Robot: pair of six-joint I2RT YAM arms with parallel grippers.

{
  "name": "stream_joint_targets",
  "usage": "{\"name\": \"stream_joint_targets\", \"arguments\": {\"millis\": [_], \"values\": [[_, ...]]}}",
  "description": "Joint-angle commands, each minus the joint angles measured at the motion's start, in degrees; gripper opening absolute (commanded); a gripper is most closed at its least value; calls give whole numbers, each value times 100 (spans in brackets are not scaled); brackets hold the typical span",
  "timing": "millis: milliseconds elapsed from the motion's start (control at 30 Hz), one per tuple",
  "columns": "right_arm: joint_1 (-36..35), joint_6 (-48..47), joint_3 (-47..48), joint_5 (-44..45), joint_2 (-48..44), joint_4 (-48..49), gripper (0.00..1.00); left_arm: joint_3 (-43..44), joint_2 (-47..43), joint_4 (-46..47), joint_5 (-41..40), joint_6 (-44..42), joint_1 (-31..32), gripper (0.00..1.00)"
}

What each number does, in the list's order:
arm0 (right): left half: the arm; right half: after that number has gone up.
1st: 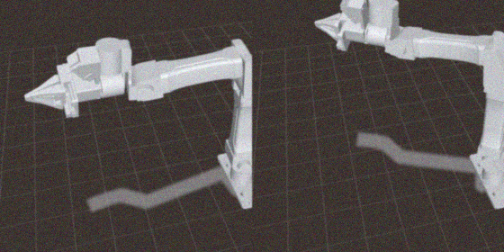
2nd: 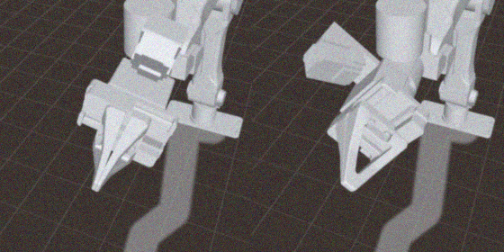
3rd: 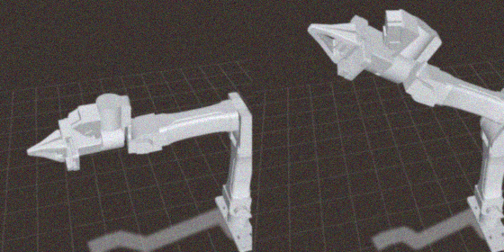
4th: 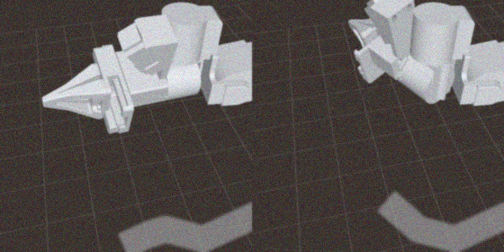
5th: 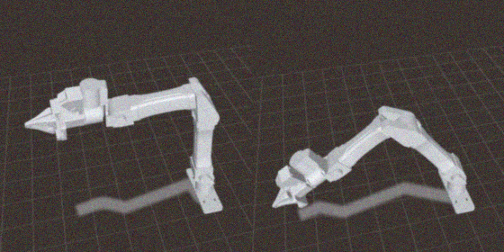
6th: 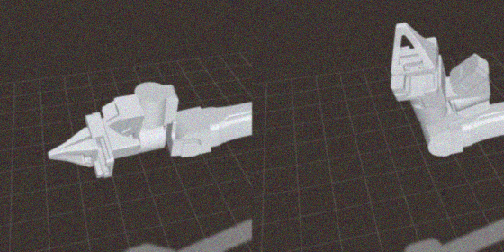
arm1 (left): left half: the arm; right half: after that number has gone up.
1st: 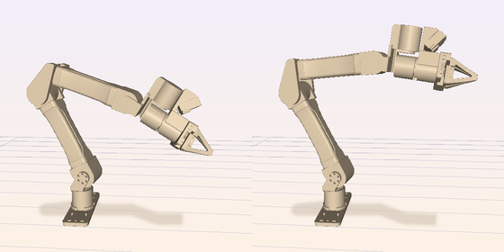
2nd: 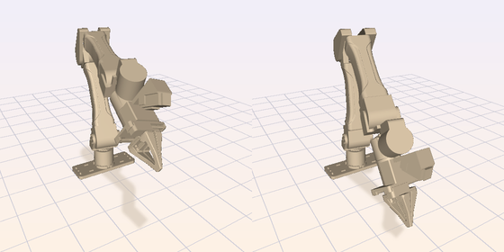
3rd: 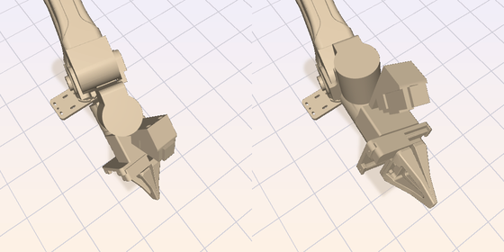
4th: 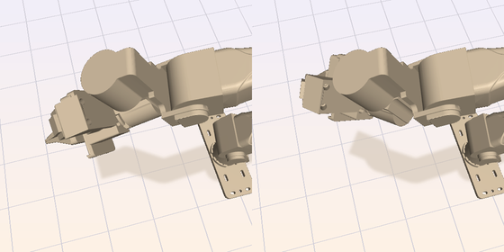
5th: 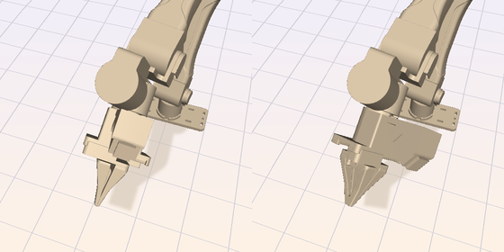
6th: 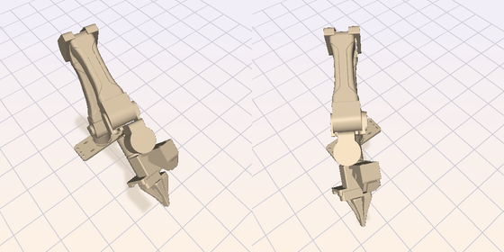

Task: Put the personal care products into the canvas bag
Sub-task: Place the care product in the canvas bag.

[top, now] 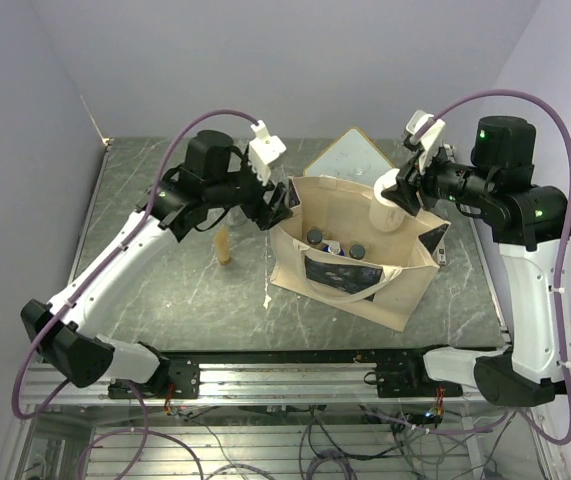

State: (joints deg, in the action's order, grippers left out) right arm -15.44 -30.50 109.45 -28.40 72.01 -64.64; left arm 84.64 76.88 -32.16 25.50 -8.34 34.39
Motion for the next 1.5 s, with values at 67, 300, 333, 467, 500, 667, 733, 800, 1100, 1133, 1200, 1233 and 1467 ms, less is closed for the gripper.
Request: {"name": "stream_joint_targets", "arguments": {"millis": [67, 300, 333, 467, 500, 667, 733, 800, 1100, 1133, 1200, 1233, 1467], "values": [[603, -114, -368, -1031, -457, 415, 0, 265, 435, 286, -838, 318, 460, 84], [677, -290, -383, -1047, -269, -219, 0, -41, 431, 564, -1097, 392, 762, 75], [674, -324, -377, -1039, -232, -308, 0, -79, 421, 585, -1108, 375, 782, 73], [681, -351, -619, -1075, -339, -319, 0, -127, 400, 573, -1177, 327, 796, 66], [675, -363, -652, -1057, -364, -332, 0, -131, 398, 571, -1180, 311, 797, 64], [674, -416, -836, -969, -351, -486, 0, -144, 411, 561, -1115, 217, 806, 48], [674, -506, -842, -1003, -265, -702, 0, -170, 411, 585, -1072, 179, 807, 41], [679, -580, -882, -1003, -218, -857, 0, -176, 421, 588, -1032, 152, 812, 33], [672, -874, -1046, -913, -21, -1190, 0, -62, 534, 524, -921, 121, 821, 7], [666, -885, -1093, -913, -12, -1185, 0, -68, 538, 531, -923, 122, 821, 7], [669, -887, -1233, -909, -11, -1161, 0, -86, 522, 536, -925, 113, 817, 7], [672, -887, -1300, -904, -16, -1138, 0, -100, 509, 542, -931, 113, 820, 7], [568, -848, -1806, -785, 10, -913, 0, -158, 459, 580, -912, 113, 822, 7]]}}
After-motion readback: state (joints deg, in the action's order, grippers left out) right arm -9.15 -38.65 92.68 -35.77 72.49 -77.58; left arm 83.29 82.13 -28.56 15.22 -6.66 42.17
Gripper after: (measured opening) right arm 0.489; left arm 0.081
